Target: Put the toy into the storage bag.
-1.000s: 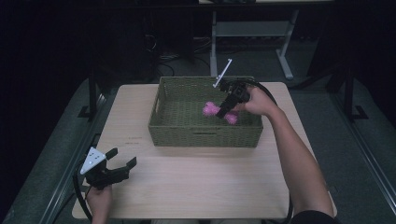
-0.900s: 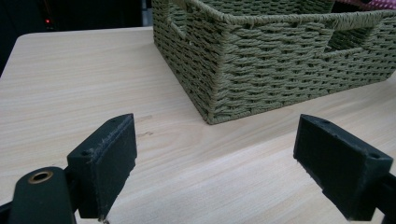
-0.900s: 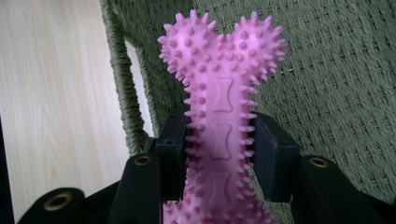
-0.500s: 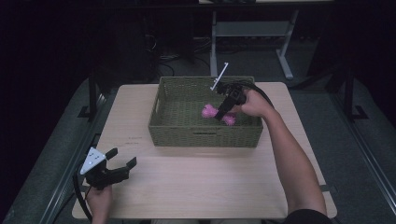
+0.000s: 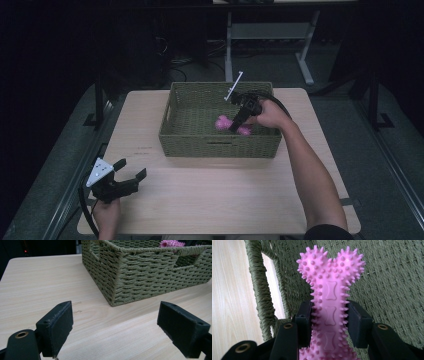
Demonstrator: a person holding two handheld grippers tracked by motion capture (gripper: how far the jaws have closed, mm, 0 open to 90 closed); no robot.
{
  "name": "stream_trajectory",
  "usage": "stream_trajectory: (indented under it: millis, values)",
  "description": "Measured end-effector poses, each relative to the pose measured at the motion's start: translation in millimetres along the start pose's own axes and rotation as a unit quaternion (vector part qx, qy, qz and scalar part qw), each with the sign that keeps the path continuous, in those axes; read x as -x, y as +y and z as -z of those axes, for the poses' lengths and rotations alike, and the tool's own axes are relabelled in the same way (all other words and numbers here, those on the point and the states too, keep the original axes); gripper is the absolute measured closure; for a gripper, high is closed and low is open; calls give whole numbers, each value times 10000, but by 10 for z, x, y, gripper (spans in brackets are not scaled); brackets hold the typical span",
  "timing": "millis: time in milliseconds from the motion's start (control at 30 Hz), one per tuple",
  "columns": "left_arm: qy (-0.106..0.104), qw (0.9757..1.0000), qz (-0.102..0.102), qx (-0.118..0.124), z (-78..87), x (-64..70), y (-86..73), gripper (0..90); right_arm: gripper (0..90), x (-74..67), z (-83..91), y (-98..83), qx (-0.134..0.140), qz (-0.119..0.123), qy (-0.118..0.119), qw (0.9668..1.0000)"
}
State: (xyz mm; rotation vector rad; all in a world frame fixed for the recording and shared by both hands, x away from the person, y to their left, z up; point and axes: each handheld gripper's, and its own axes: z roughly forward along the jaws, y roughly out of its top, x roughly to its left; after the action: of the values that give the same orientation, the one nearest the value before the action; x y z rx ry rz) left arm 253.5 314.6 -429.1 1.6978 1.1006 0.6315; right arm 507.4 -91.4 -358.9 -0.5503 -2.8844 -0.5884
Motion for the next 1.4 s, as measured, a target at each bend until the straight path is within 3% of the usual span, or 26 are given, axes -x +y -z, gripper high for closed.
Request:
stream_trajectory:
  millis: [1400]
  values:
    - [3,10000,-17,-28,-21,0,6,128,575,87,-136,-106,-80,-153,35,9998]
